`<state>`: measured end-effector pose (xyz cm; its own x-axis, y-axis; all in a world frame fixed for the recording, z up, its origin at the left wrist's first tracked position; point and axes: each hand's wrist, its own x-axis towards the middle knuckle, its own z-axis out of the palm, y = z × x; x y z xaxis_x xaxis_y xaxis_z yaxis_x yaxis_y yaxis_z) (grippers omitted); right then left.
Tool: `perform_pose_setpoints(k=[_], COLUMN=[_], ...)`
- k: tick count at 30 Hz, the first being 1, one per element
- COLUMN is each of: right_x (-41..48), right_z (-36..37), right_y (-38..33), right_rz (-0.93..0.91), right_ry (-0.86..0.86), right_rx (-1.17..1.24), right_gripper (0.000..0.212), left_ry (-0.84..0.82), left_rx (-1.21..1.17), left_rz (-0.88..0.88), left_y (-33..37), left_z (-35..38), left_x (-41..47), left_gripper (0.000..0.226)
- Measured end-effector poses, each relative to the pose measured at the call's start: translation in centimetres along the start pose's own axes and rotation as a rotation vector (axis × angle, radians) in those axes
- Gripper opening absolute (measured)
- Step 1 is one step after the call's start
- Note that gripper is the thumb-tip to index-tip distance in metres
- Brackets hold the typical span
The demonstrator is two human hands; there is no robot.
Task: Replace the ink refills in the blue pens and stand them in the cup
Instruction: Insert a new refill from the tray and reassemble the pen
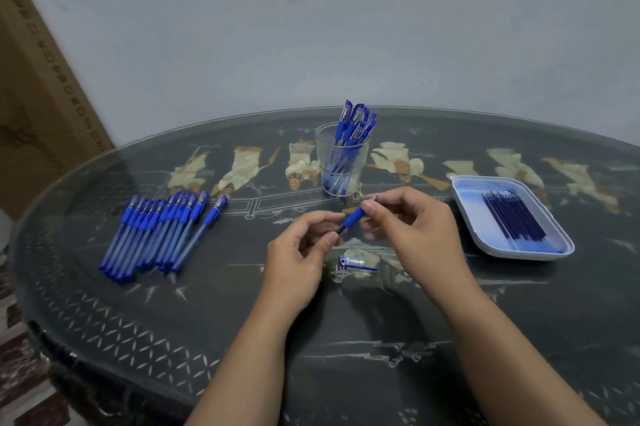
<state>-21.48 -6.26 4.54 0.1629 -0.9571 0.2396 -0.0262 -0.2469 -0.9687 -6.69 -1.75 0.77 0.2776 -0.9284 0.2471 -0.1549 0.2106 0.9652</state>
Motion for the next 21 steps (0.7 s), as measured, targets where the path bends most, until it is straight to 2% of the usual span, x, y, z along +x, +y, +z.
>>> perform_pose_setpoints(k=[2,6,13,15,17,19,21], right_x=[0.0,-0.1,0.2,0.0,0.0,-0.1,-0.5], right_z=[0.1,0.1,0.4,0.6,0.6,0.4,0.7], right_y=[0.1,0.0,0.4,1.0,2.2,3.3,4.0], right_rz=[0.022,0.012,0.04,0.049,0.005,-0.071,-0.129], right_ry=[0.031,-0.018,-0.002,0.034,0.052,-0.111,-0.318], right_rx=[0.02,0.082,0.044,0.026,-0.197,-0.607,-0.831], right_gripper=[0.007,0.008,0.001,0.006,0.01,0.021,0.031], left_ry=[-0.007,0.015,0.037,0.064,0.116,0.158,0.169], left_rx=[-0.002,-0.021,-0.009,-0.019,-0.076,-0.124,-0.133], left_rz=[-0.002,-0.005,0.009,0.007,-0.008,-0.022,-0.017], left_y=[0.0,-0.1,-0.3,-0.3,-0.2,-0.2,-0.2], left_z=[0.0,-0.1,0.0,0.1,0.1,0.0,0.0], left_x=[0.0,0.0,0.1,0.1,0.3,0.4,0.4], left_gripper=[0.036,0.037,0.041,0.039,0.035,0.033,0.031])
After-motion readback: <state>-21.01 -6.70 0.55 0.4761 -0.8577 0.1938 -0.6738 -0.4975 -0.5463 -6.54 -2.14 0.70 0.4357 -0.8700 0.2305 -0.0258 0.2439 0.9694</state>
